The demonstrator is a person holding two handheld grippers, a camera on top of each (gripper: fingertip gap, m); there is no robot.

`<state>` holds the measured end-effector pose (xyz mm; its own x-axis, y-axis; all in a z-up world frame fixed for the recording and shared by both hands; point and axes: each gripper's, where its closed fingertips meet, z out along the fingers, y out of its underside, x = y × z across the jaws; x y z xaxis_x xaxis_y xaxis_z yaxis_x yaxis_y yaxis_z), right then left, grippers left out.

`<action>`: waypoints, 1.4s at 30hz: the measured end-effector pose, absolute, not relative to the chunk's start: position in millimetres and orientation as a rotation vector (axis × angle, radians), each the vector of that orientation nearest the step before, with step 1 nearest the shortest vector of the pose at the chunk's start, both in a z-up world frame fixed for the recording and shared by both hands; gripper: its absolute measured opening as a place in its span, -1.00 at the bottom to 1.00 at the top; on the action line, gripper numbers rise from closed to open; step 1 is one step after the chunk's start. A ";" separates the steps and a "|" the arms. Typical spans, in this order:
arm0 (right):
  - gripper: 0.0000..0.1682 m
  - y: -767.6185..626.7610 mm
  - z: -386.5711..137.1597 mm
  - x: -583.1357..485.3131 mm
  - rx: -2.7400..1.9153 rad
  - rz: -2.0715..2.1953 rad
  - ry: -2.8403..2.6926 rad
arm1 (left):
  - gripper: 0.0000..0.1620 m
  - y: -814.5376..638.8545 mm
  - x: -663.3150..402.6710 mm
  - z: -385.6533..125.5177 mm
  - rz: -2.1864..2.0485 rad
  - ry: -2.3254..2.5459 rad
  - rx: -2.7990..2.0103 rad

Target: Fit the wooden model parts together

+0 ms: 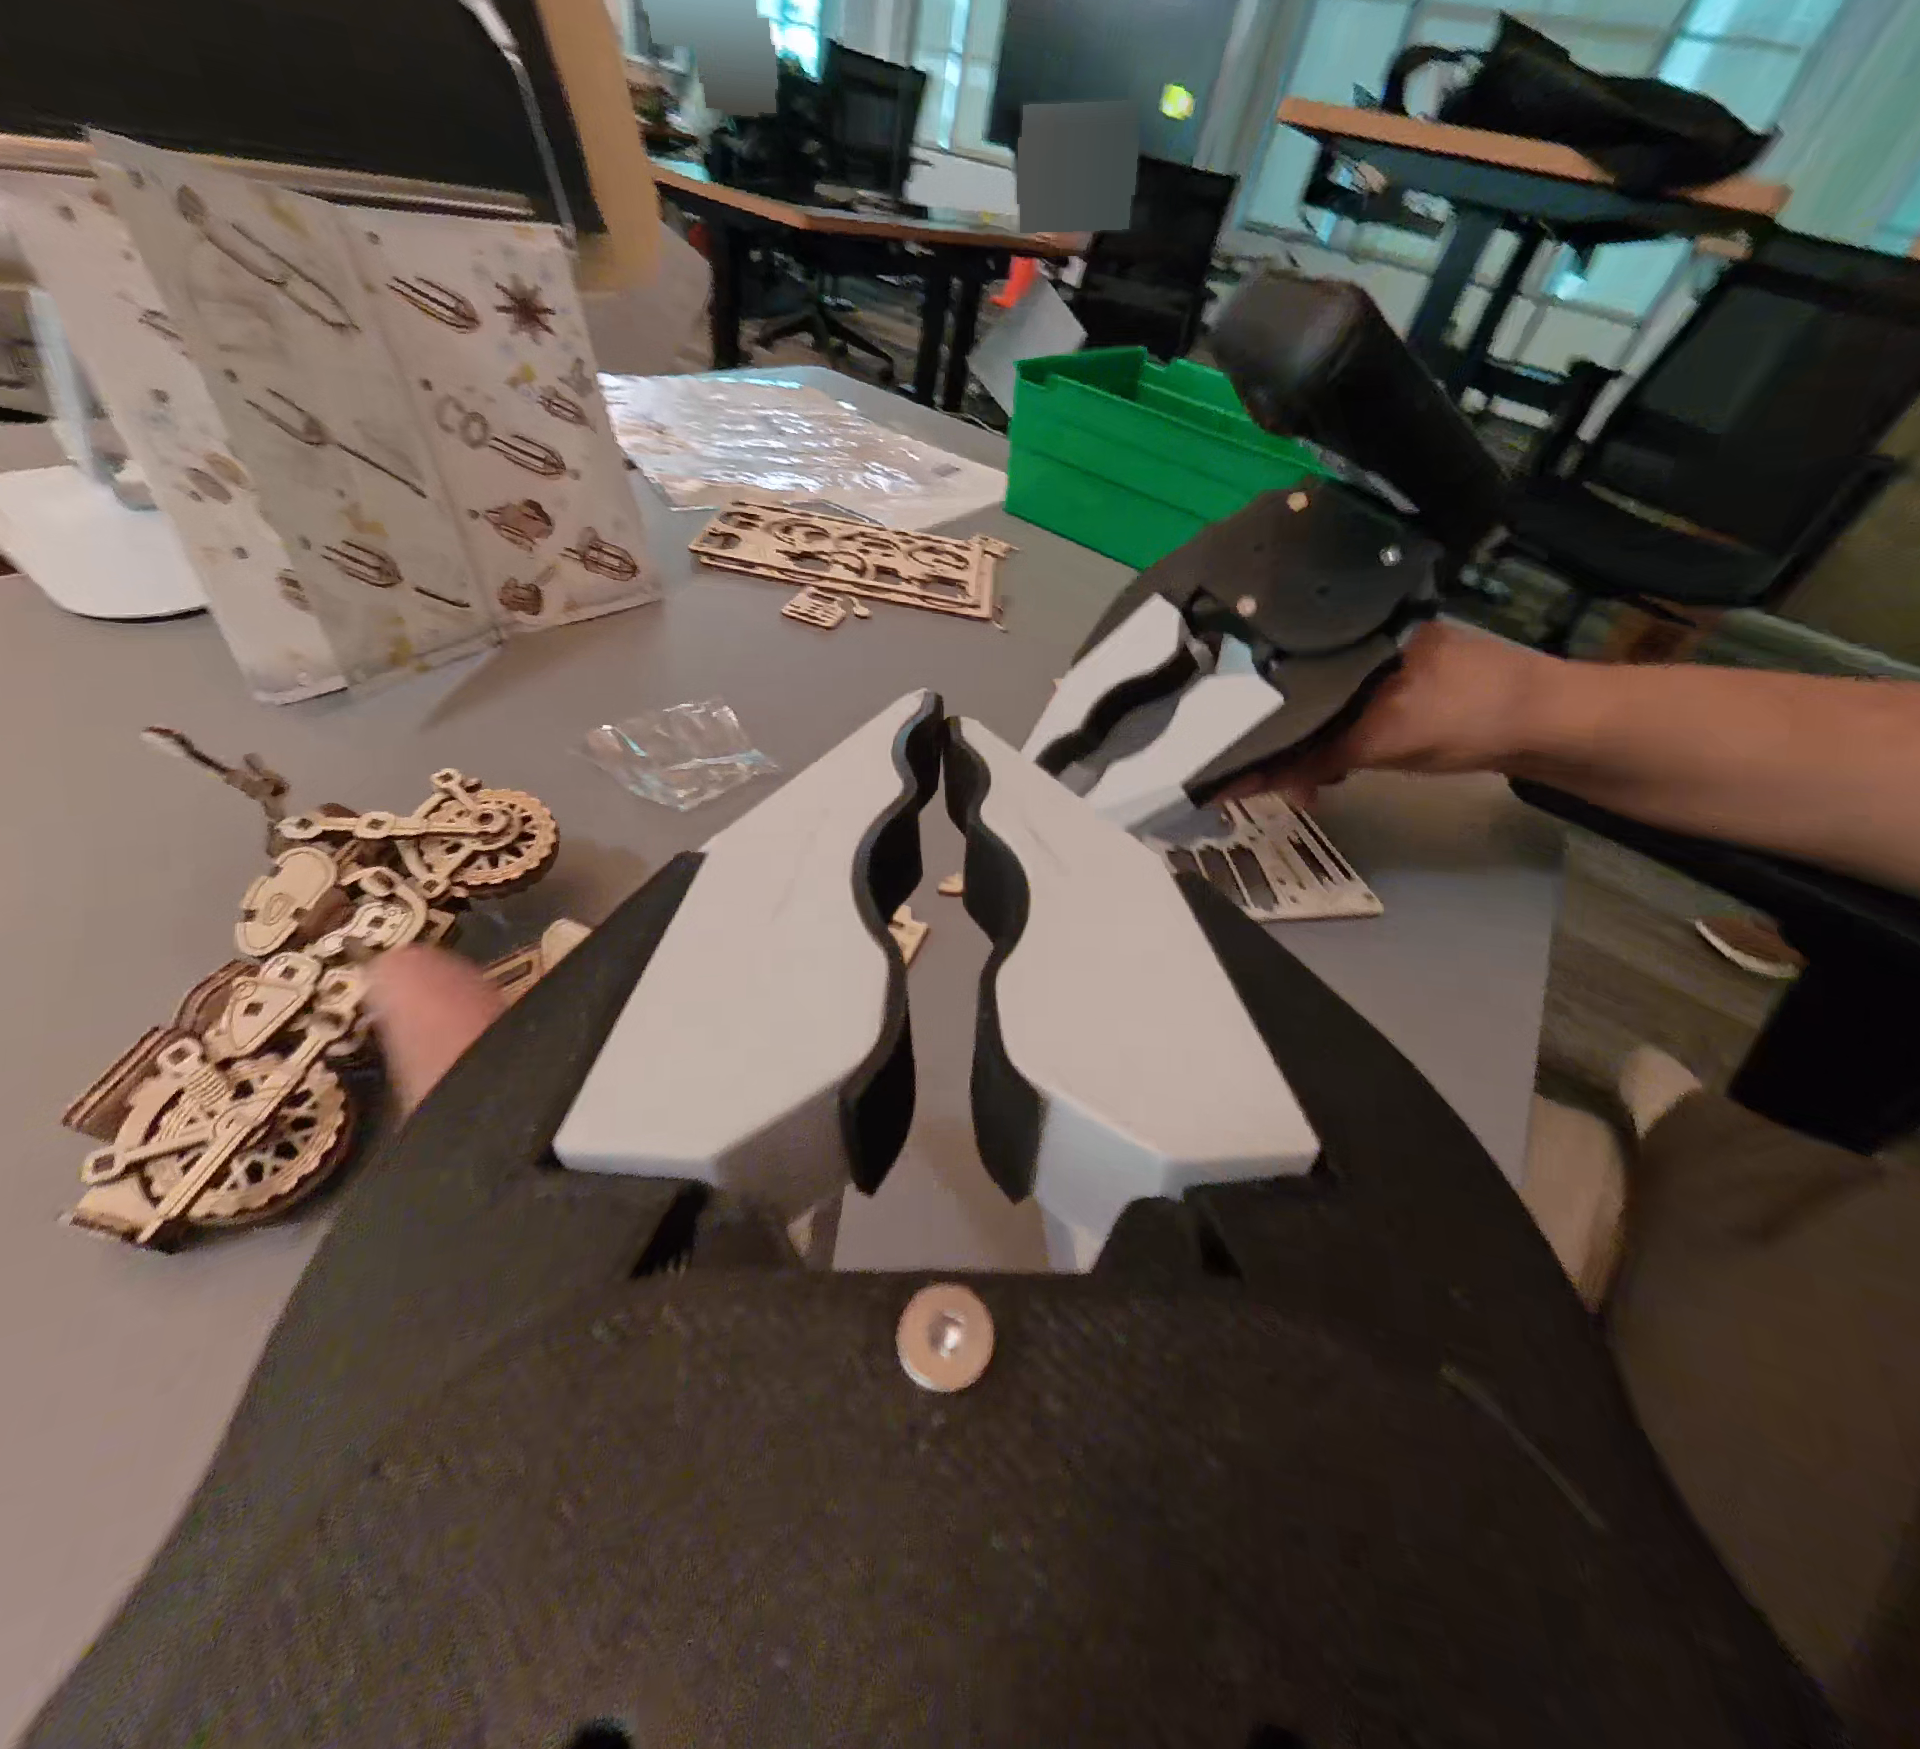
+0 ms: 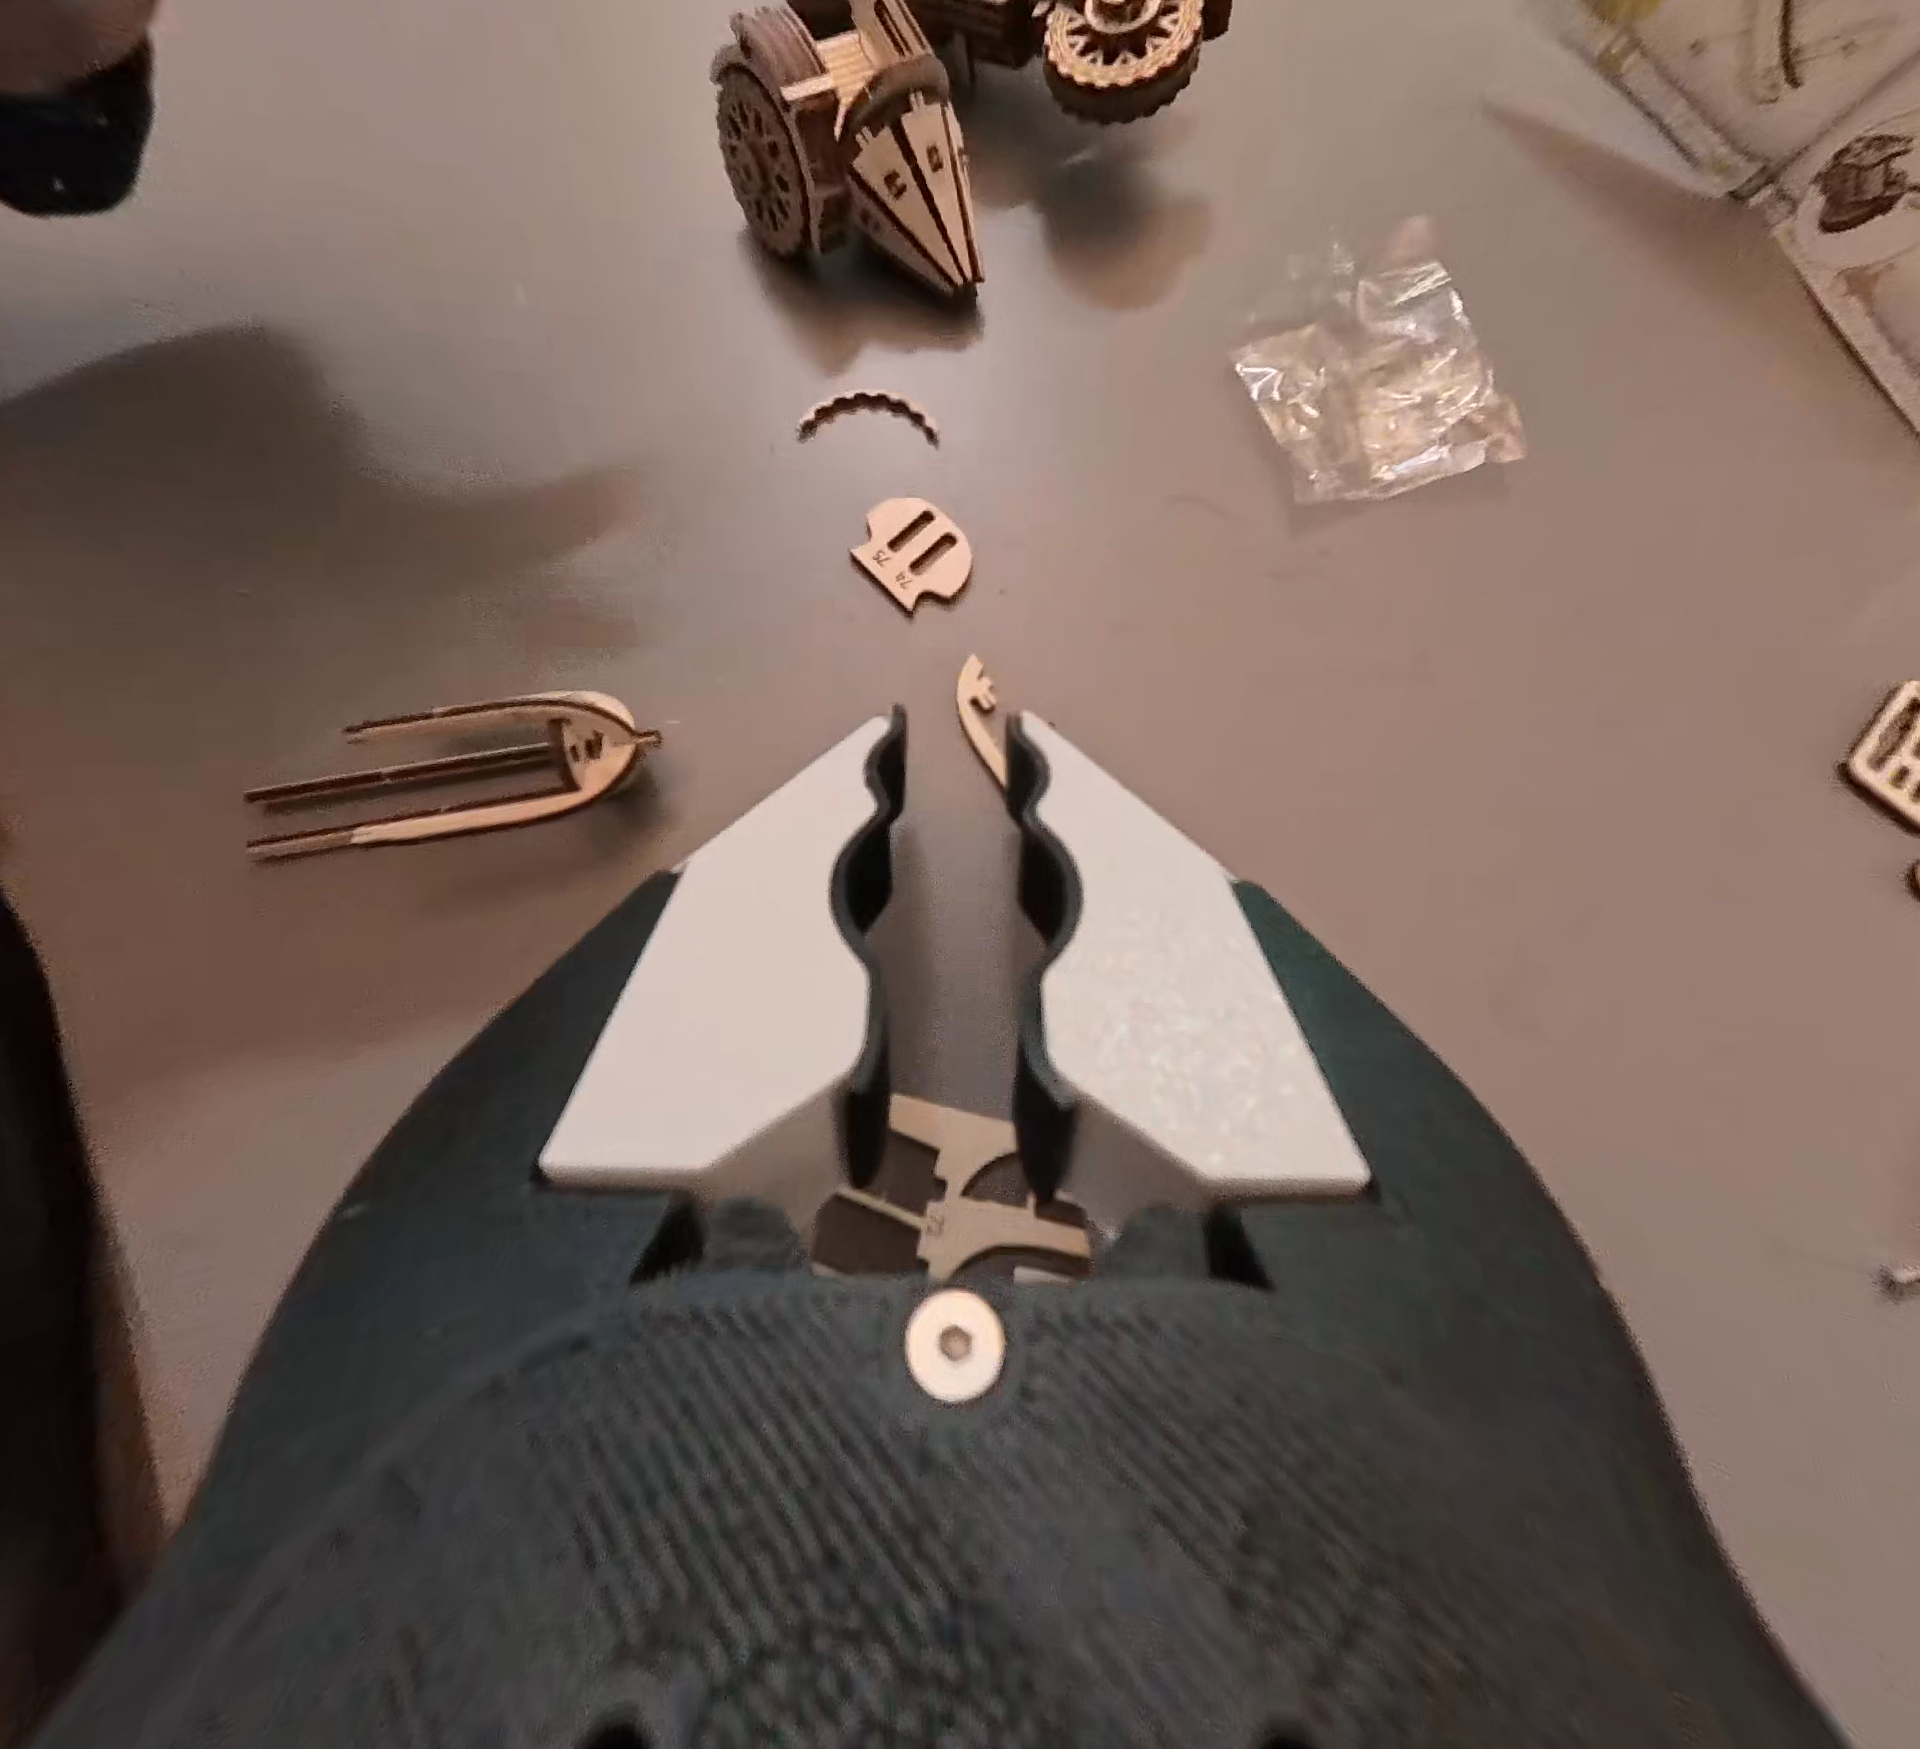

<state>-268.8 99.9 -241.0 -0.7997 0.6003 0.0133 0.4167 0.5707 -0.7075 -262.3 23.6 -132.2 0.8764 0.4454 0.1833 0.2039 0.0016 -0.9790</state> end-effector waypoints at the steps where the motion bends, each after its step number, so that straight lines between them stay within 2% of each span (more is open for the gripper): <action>1: -0.78 99.6 -244.9 -270.7 -0.847 1.031 -2.566 | -1.00 24.7 -261.4 -131.2 0.209 -0.522 -1.569; 4: -0.74 100.7 -258.3 -274.5 -0.871 0.964 -2.610 | -1.00 29.5 -254.8 -131.2 0.206 -0.488 -1.597; 9: -0.89 98.4 -258.7 -268.5 -0.900 0.993 -2.649 | -1.00 32.2 -255.3 -131.1 0.168 -0.544 -1.554; 12: -0.98 96.0 -255.8 -263.0 -0.885 0.999 -2.675 | -1.00 24.1 -264.5 -123.5 0.322 -0.567 -1.510; 15: -0.98 74.0 -219.1 -253.7 -0.850 1.355 -2.616 | -1.00 28.5 -261.9 -142.1 0.397 -0.525 -1.635; 18: -0.99 57.5 -153.7 -239.0 -0.772 1.917 -2.424 | -0.84 40.3 -252.7 -149.6 0.300 -0.512 -1.677; 20: -0.99 58.4 -115.4 -226.8 -0.728 2.281 -2.271 | -0.62 49.0 -238.4 -142.8 0.140 -0.478 -1.625; 23: -0.99 62.0 -94.5 -222.8 -0.824 2.592 -2.128 | -0.60 57.1 -217.6 -131.0 -0.054 -0.426 -1.560; 26: -1.00 52.1 -95.2 -226.0 -0.877 2.597 -2.068 | -0.61 62.0 -210.0 -126.5 -0.042 -0.410 -1.535; 30: -0.99 35.3 -98.6 -227.3 -0.855 2.448 -2.043 | -0.74 61.5 -217.5 -131.1 0.035 -0.510 -1.530; 34: -0.99 33.4 -100.3 -229.8 -0.820 2.295 -1.987 | -0.73 57.0 -224.4 -134.4 0.121 -0.557 -1.545; 38: -0.99 42.5 -96.0 -235.0 -0.813 2.236 -1.923 | -1.00 52.3 -224.4 -128.3 0.124 -0.552 -1.506; 42: -0.99 46.3 -100.1 -237.2 -0.856 2.254 -1.936 | -0.99 45.4 -233.0 -127.6 0.125 -0.589 -1.483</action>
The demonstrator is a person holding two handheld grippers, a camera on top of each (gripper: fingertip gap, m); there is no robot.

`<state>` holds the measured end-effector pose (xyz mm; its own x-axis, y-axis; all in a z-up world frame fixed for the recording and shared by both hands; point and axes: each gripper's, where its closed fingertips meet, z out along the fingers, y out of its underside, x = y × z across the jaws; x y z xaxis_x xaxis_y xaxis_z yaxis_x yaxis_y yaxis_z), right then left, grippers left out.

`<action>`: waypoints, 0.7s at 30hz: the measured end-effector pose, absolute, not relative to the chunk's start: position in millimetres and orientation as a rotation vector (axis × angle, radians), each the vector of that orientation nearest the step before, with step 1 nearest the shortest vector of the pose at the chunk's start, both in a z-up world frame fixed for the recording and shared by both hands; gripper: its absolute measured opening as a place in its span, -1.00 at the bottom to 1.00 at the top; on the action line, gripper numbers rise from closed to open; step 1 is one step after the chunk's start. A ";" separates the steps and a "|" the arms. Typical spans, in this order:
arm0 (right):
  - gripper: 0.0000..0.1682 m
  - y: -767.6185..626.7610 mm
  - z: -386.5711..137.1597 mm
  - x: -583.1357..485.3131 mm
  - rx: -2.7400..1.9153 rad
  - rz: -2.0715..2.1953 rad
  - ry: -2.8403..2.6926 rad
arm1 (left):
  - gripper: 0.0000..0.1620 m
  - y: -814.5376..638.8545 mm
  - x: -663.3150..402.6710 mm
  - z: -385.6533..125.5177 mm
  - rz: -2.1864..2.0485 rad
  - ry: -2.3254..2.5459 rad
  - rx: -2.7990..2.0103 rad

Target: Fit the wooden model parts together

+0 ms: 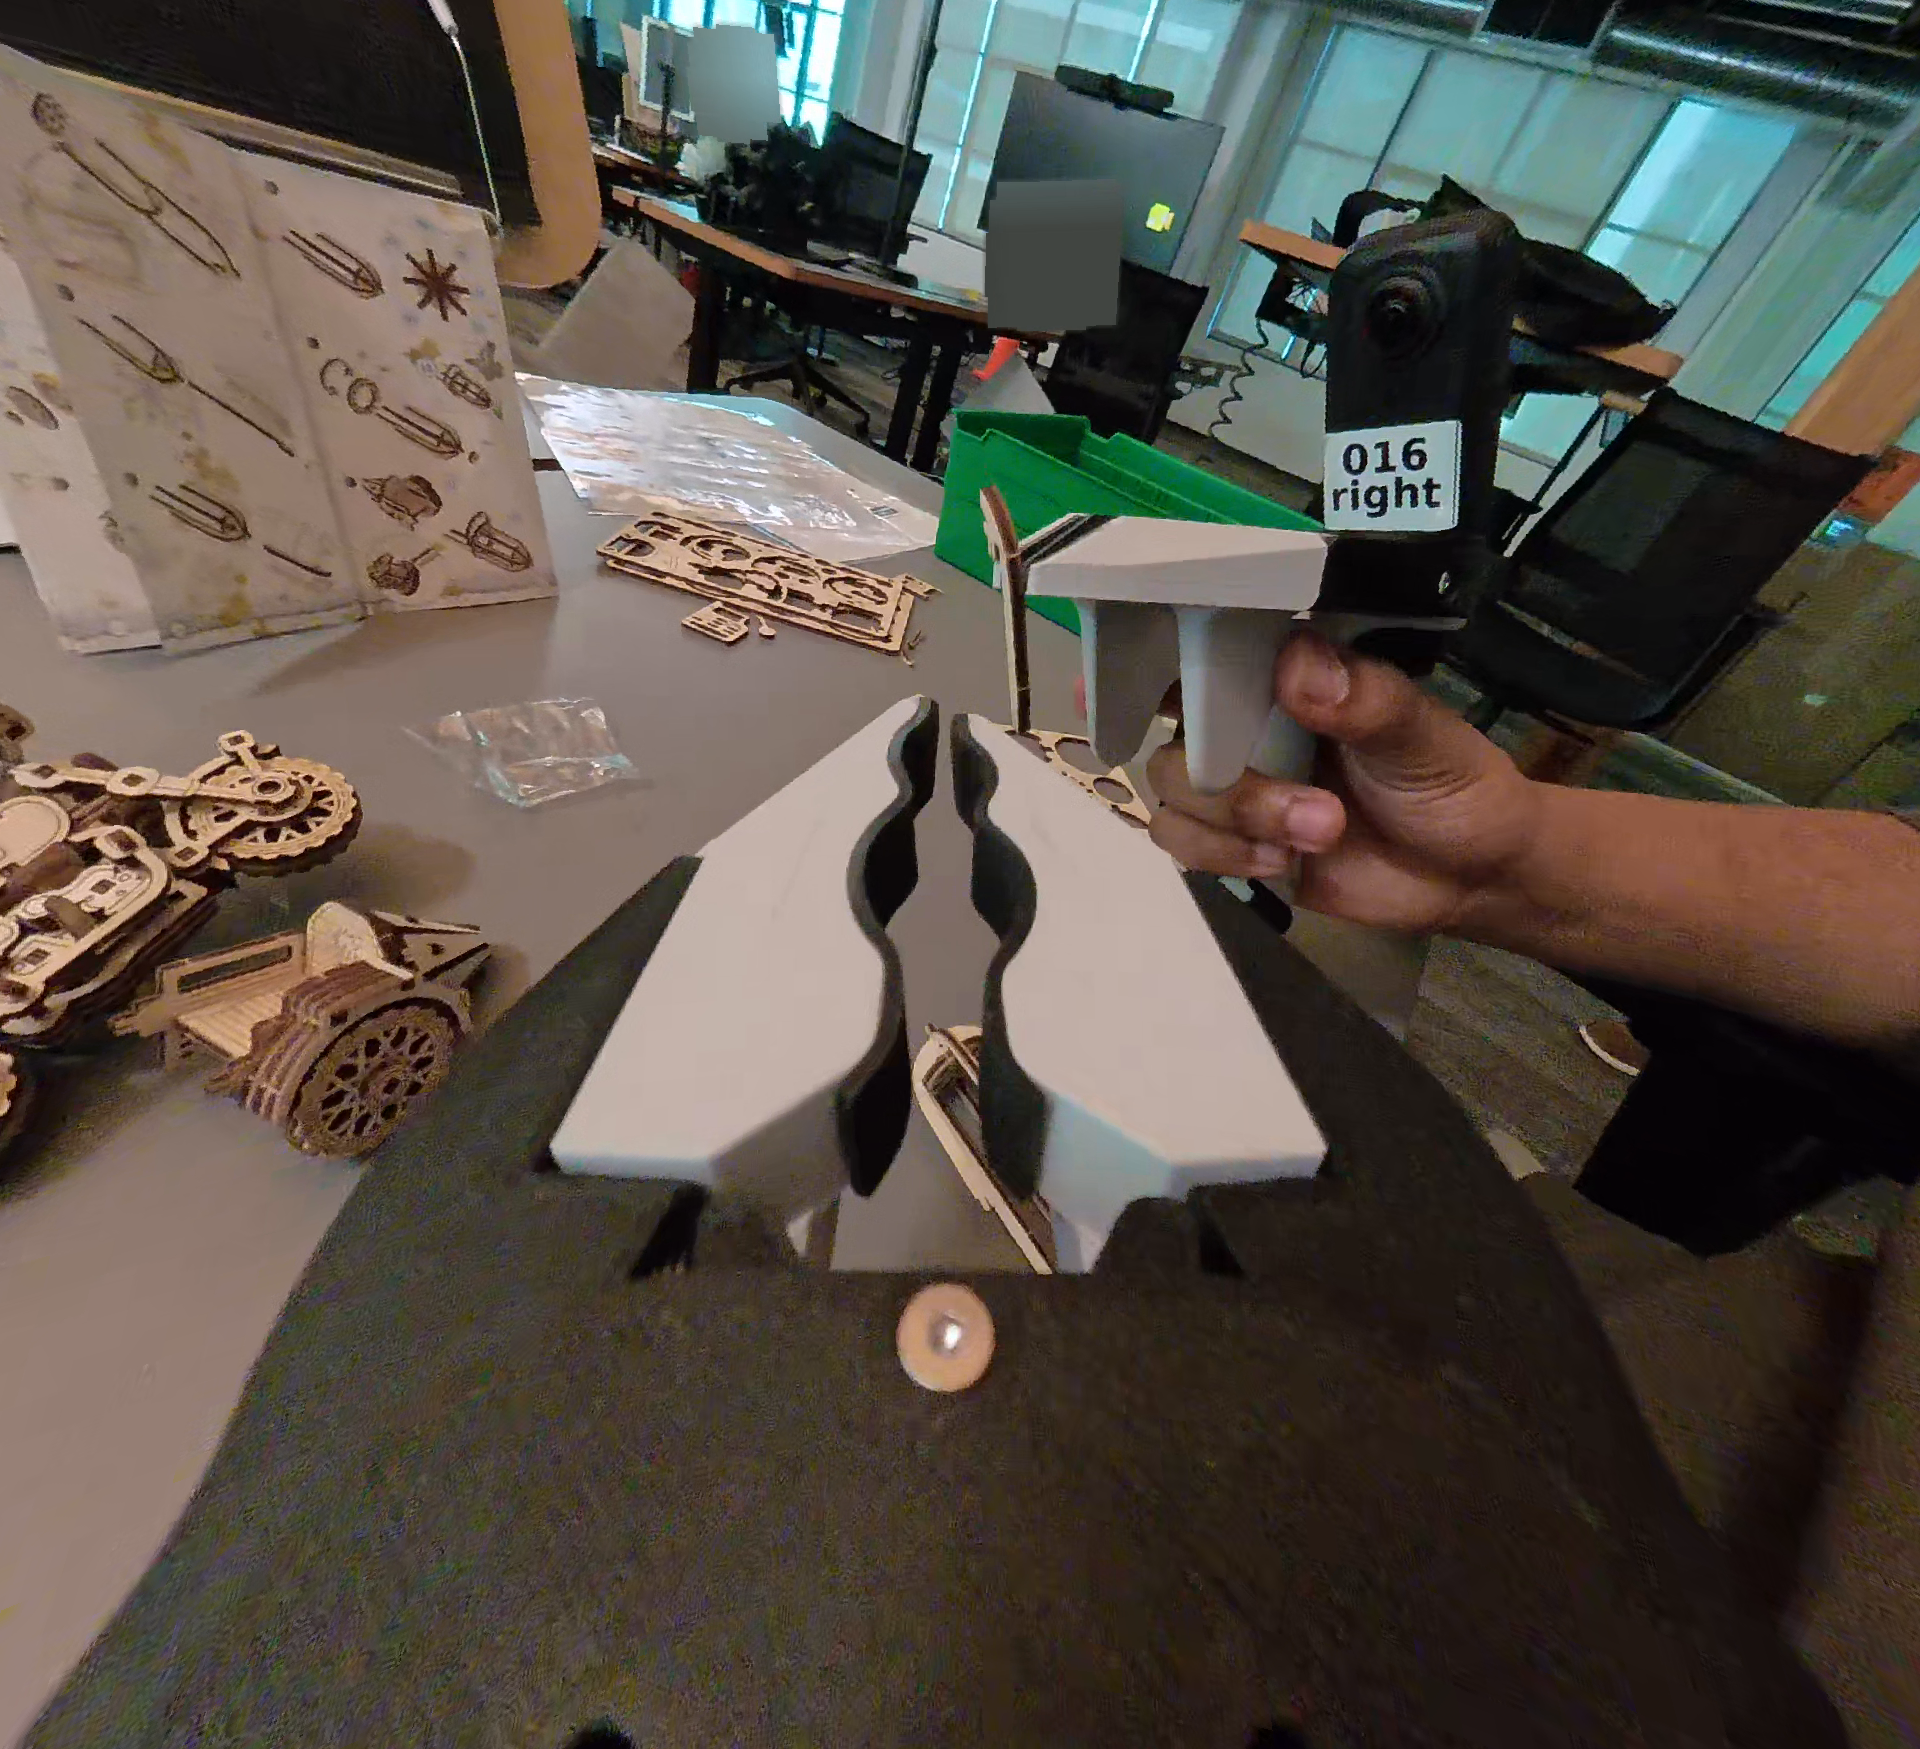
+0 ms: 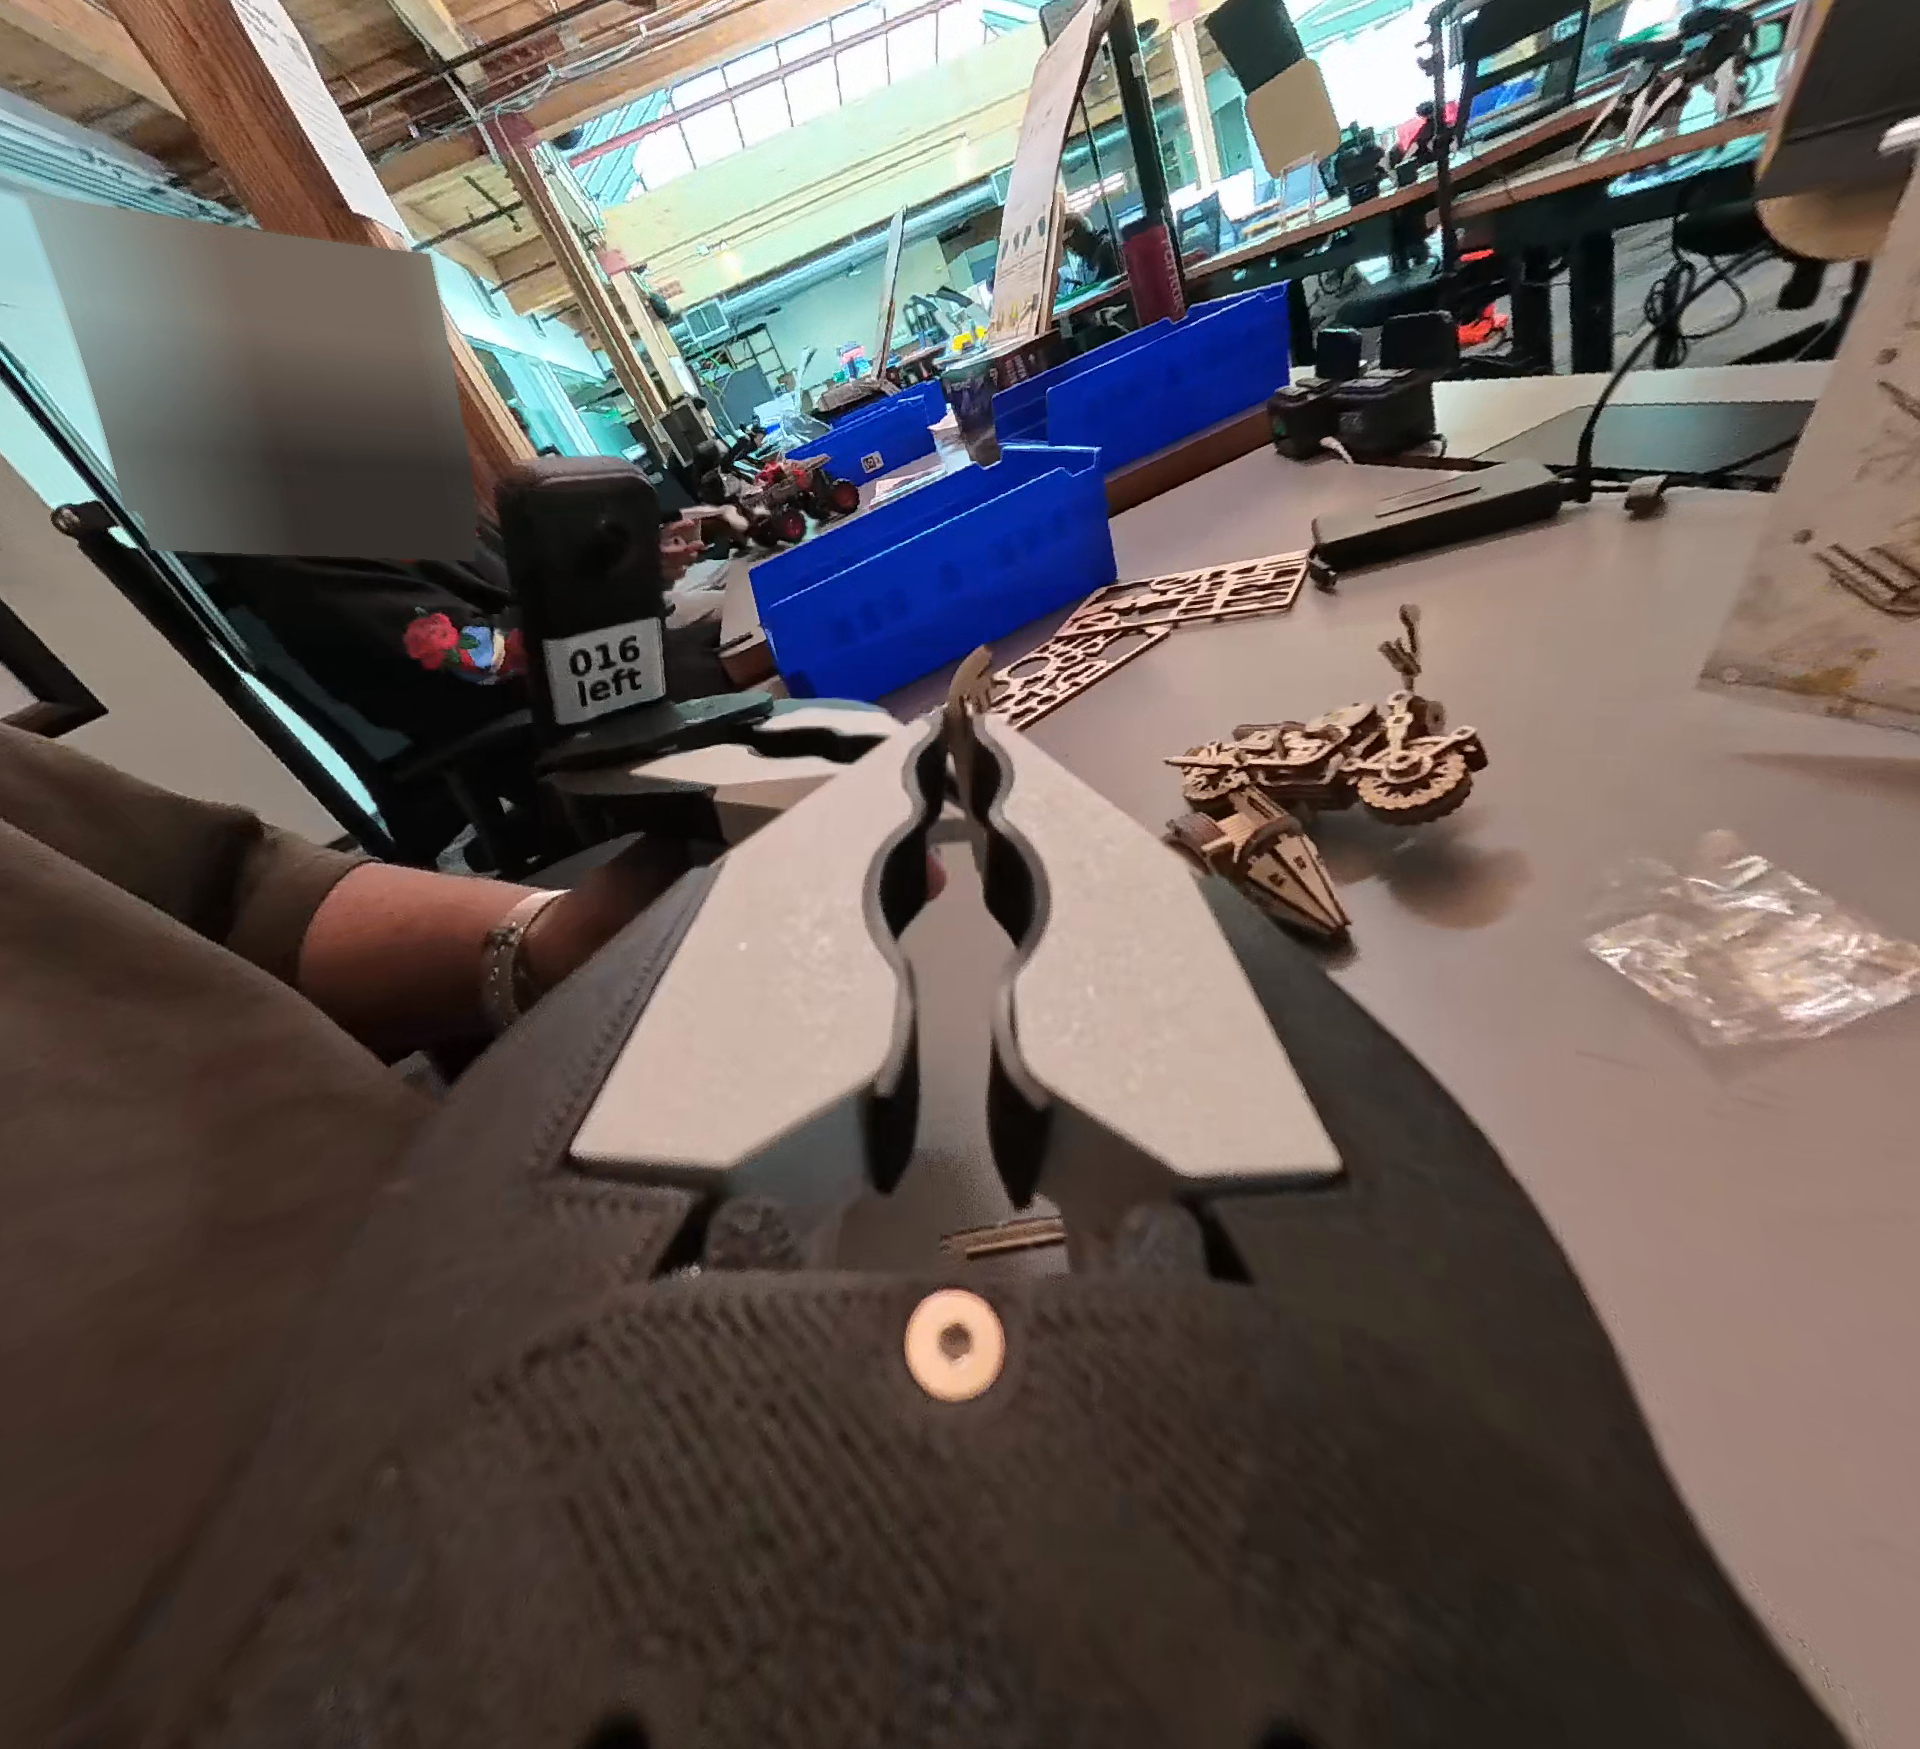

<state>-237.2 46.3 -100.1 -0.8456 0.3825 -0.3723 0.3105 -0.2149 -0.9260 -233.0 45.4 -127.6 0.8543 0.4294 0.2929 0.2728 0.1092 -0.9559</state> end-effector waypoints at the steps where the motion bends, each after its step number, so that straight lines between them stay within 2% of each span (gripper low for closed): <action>1: -0.99 47.5 -99.5 -238.6 -0.868 2.261 -1.923 | -0.89 46.1 -231.7 -125.8 0.116 -0.576 -1.477; 3: -0.99 47.1 -100.9 -239.9 -0.881 2.255 -1.927 | -0.59 51.6 -224.5 -124.6 0.073 -0.537 -1.479; 6: -0.99 40.8 -105.0 -237.5 -0.872 2.232 -1.958 | -0.54 58.0 -222.8 -129.9 0.047 -0.567 -1.494; 9: -0.99 33.6 -104.8 -232.5 -0.834 2.214 -1.980 | -0.65 57.3 -227.2 -132.7 0.050 -0.614 -1.486; 11: -0.99 31.1 -105.8 -230.6 -0.814 2.196 -1.993 | -0.79 52.9 -231.5 -132.1 0.063 -0.634 -1.475; 12: -0.99 31.2 -106.5 -230.9 -0.814 2.187 -1.994 | -0.94 51.5 -230.9 -131.6 0.062 -0.620 -1.478; 13: -1.00 31.8 -107.7 -231.1 -0.814 2.177 -2.001 | -0.98 48.8 -232.4 -130.4 0.071 -0.620 -1.474; 15: -1.00 34.3 -112.9 -232.8 -0.819 2.135 -2.036 | -0.99 43.9 -232.6 -128.7 0.077 -0.589 -1.477; 18: -0.78 42.6 -116.3 -231.6 -0.755 2.060 -2.100 | -0.99 38.5 -235.7 -137.0 0.055 -0.568 -1.561; 21: -0.75 55.5 -119.7 -230.8 -0.626 1.894 -2.156 | -0.99 37.6 -233.5 -158.0 0.015 -0.508 -1.734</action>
